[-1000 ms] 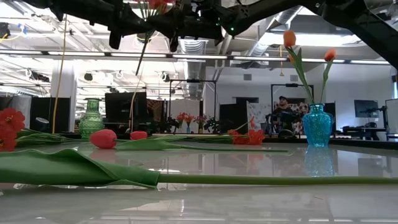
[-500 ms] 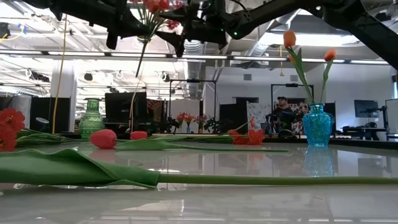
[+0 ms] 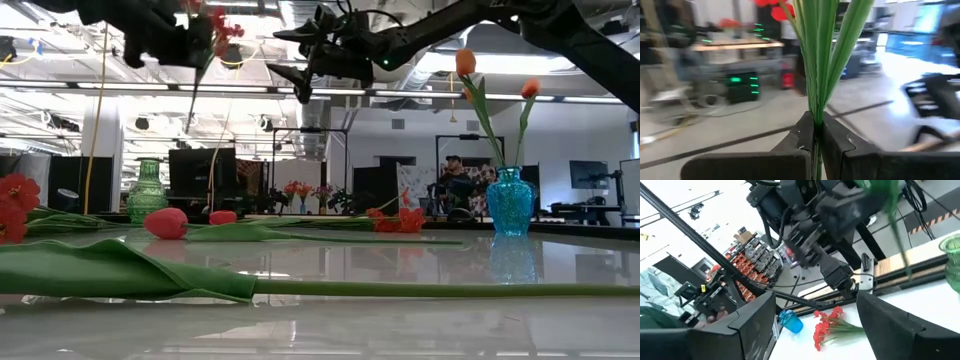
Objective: Sort flowers into vase by color
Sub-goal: Put the right red flowers into the green vase
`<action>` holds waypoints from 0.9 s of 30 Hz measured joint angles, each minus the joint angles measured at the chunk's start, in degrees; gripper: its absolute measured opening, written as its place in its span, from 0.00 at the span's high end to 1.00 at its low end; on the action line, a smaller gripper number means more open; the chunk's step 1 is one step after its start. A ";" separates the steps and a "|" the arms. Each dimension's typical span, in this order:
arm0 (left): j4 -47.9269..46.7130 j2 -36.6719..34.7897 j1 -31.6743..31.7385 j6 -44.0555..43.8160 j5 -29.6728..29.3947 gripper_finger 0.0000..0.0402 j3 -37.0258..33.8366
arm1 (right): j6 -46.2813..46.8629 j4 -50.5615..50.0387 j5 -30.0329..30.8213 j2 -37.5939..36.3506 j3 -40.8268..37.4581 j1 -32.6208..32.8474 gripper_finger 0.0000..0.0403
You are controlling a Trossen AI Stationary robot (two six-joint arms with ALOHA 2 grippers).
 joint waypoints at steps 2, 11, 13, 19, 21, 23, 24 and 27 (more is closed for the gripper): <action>1.15 0.02 0.00 1.88 -4.49 1.00 -1.08 | -0.10 -0.56 -0.44 0.00 0.00 0.07 0.24; 15.99 -2.81 0.10 11.26 -12.06 1.00 -10.19 | -3.26 -4.75 -1.90 -0.04 0.02 0.56 0.24; 18.81 -3.50 0.54 13.99 -13.74 1.00 -11.31 | -3.30 -4.94 -2.07 -0.04 0.02 0.50 0.24; 20.40 -4.17 2.82 19.66 -12.72 1.00 -12.33 | -3.46 -4.91 -3.12 -0.04 0.02 0.50 0.24; 20.50 -4.22 3.89 20.67 -12.36 1.00 -12.32 | -3.47 -5.01 -3.50 -0.04 0.02 0.50 0.24; 20.44 -4.22 5.16 21.08 -10.85 1.00 -12.31 | -3.52 -5.18 -4.24 -0.04 0.02 0.50 0.24; 20.44 -4.20 5.94 21.06 -9.76 1.00 -12.31 | -3.81 -5.33 -4.75 -0.04 0.02 0.50 0.24; 20.64 -3.63 8.38 20.99 -6.71 1.00 -12.31 | -4.84 -6.38 -5.11 -0.04 0.02 0.50 0.24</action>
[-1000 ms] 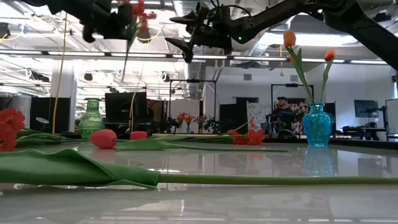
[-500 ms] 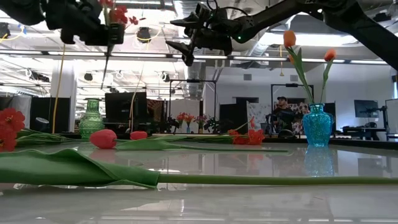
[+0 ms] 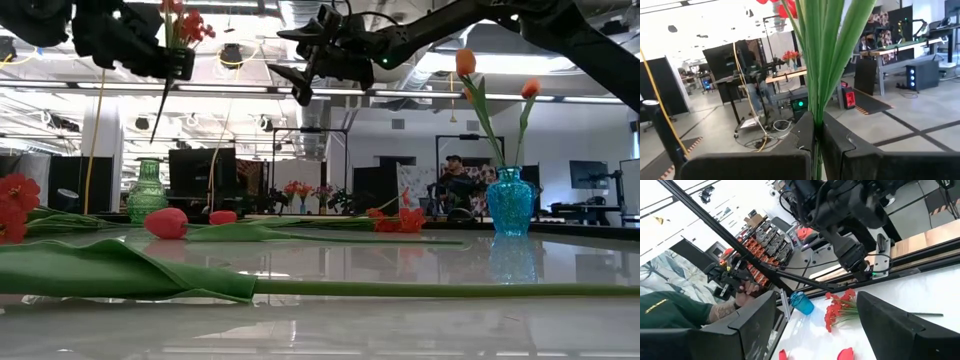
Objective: Sort flowers into vase by color
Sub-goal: Put the right red flowers into the green vase
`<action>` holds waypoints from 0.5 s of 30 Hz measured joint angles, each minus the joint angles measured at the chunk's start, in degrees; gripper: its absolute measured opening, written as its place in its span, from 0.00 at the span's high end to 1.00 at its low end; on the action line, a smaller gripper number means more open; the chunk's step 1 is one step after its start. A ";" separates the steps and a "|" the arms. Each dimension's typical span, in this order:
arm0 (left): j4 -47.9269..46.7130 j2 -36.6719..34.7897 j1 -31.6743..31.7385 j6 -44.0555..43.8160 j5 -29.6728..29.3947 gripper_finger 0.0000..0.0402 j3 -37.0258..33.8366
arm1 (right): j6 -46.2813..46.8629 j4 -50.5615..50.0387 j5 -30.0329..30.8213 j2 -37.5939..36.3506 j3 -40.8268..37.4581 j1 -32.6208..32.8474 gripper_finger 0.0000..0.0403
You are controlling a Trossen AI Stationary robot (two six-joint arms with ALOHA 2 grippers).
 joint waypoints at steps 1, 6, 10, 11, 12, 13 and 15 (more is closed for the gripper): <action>-0.10 0.40 0.73 0.00 0.77 1.00 0.00 | -0.04 -0.14 -0.40 0.00 0.00 0.00 0.24; -0.11 2.80 3.64 0.08 3.66 1.00 0.00 | -1.84 -1.80 -1.74 -0.04 0.00 0.04 0.24; 2.00 3.80 4.75 1.19 3.66 1.00 -0.27 | -2.99 -4.18 -2.67 -0.04 0.00 0.04 0.24; 3.57 3.82 4.75 2.01 3.67 1.00 -0.96 | -3.07 -4.54 -2.77 -0.04 0.00 0.04 0.24; 4.78 3.81 4.75 2.61 3.69 1.00 -1.82 | -3.13 -4.78 -3.01 -0.04 0.00 0.04 0.24; 6.26 3.84 4.75 2.55 3.73 1.00 -2.73 | -3.15 -4.91 -3.28 -0.04 0.00 0.04 0.24; 9.85 3.83 4.97 1.51 3.73 1.00 -5.01 | -3.72 -4.90 -3.52 -0.04 0.00 0.04 0.24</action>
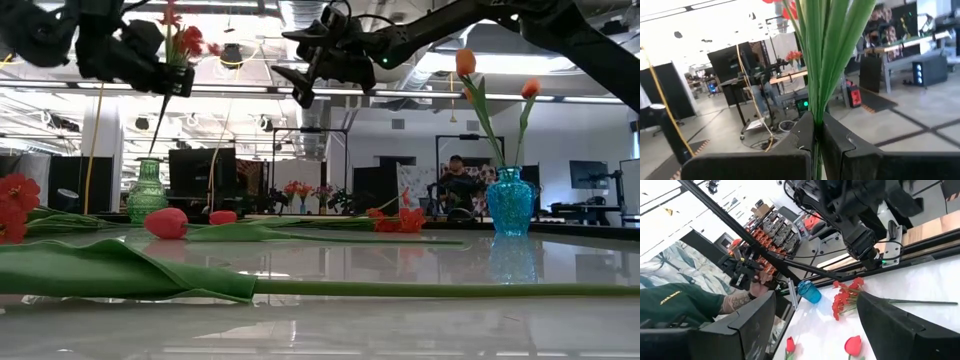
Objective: Sort flowers into vase by color
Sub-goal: Put the right red flowers into the green vase
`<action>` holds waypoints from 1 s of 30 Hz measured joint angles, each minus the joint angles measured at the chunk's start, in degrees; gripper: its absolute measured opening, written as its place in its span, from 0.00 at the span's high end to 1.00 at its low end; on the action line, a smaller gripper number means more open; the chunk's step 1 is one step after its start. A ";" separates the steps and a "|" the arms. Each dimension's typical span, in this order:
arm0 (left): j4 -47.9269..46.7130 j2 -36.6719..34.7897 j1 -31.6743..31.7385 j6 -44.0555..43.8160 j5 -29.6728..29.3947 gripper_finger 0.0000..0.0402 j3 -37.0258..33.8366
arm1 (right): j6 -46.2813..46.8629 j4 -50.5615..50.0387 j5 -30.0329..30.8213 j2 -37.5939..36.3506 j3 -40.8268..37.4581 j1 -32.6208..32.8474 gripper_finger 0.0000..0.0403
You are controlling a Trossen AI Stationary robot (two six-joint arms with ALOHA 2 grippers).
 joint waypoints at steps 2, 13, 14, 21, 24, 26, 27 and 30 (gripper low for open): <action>1.98 -0.02 0.47 -0.97 -0.14 1.00 -1.74 | -0.24 0.08 -0.14 0.00 0.00 0.00 0.24; 2.25 0.02 2.56 -5.47 1.51 1.00 -4.38 | -0.61 -0.89 -0.36 0.00 0.00 0.06 0.24; 1.49 0.02 2.89 -6.16 1.31 1.00 -4.38 | -0.66 -0.86 -0.36 0.00 0.00 0.07 0.24; -1.93 0.02 3.30 -8.40 -0.23 0.90 -4.38 | -0.72 -0.84 -0.36 0.00 0.00 0.08 0.24; -2.26 0.02 3.30 -8.40 -0.34 0.84 -4.38 | -0.72 -0.84 -0.35 0.00 0.00 0.09 0.24; -2.70 0.02 3.30 -8.31 -0.39 0.80 -4.38 | -0.72 -0.82 -0.36 0.00 0.00 0.09 0.24; -2.83 0.02 3.30 -8.04 -0.43 0.79 -4.38 | -0.72 -0.82 -0.35 0.00 0.00 0.09 0.24; -3.38 0.00 3.30 -7.45 -0.44 0.75 -4.38 | -0.72 -0.82 -0.34 0.00 0.00 0.08 0.24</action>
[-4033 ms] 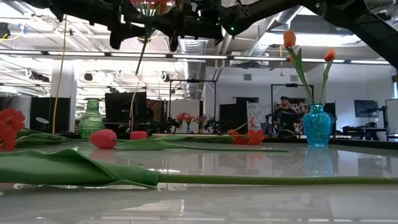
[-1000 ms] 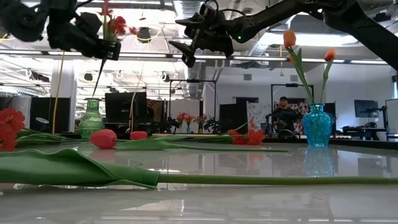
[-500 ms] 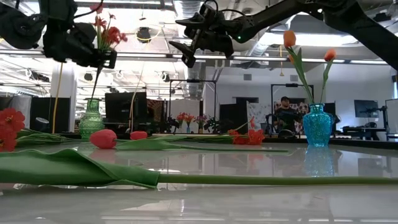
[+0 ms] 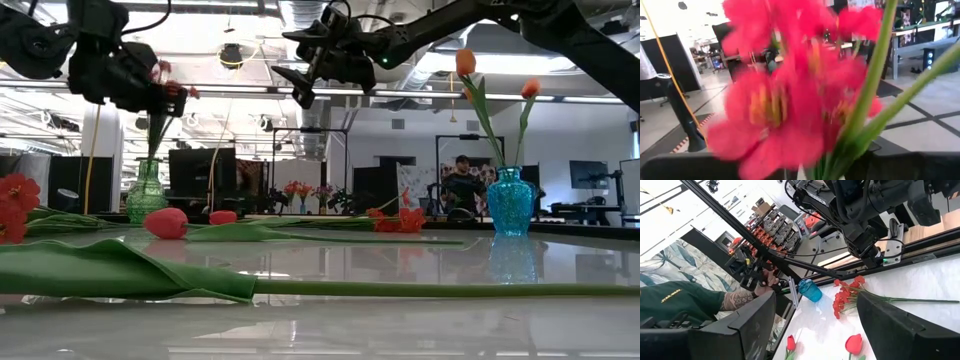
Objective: Sort flowers into vase by color
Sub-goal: Put the right red flowers into the green vase, then put the top red flowers into the green vase
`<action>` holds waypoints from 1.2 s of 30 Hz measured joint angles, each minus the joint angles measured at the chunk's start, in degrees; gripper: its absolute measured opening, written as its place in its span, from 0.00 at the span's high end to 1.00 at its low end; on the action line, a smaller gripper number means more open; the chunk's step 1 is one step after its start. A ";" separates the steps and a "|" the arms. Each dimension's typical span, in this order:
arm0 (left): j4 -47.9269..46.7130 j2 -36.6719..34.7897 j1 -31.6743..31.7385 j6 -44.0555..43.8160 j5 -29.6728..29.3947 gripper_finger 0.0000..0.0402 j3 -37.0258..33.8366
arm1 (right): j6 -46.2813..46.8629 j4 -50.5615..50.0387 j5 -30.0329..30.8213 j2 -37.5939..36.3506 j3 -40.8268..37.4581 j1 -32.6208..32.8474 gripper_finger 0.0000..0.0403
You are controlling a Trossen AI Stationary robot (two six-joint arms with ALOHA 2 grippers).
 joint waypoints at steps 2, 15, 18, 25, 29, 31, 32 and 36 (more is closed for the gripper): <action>-1.06 -0.01 -0.01 0.09 -0.66 0.73 0.01 | 0.00 0.02 0.00 0.00 0.00 0.01 0.24; -22.28 -0.98 -0.12 -9.09 0.95 0.71 2.10 | -0.11 0.04 0.00 0.00 0.00 -0.13 0.24; -28.47 -2.26 -0.42 -9.49 2.14 0.71 3.86 | -0.91 0.06 0.00 0.00 0.00 -0.13 0.24; -45.60 -5.67 -0.48 -14.62 10.72 0.71 9.42 | -2.04 0.07 0.02 0.00 0.00 -0.13 0.24; -56.60 -5.69 -0.48 -19.25 14.18 0.71 12.74 | -2.66 0.05 0.29 0.01 0.00 -0.19 0.24; -61.13 -5.66 -0.48 -20.59 15.29 0.71 14.11 | -3.11 0.07 0.37 0.00 0.00 -0.19 0.24; -62.95 -5.66 -0.48 -21.00 15.91 0.71 14.72 | -3.22 0.07 0.39 0.01 0.00 -0.19 0.24; -68.52 -5.68 -0.46 -22.06 19.16 0.71 16.32 | -4.25 0.05 0.42 0.02 0.00 -0.19 0.24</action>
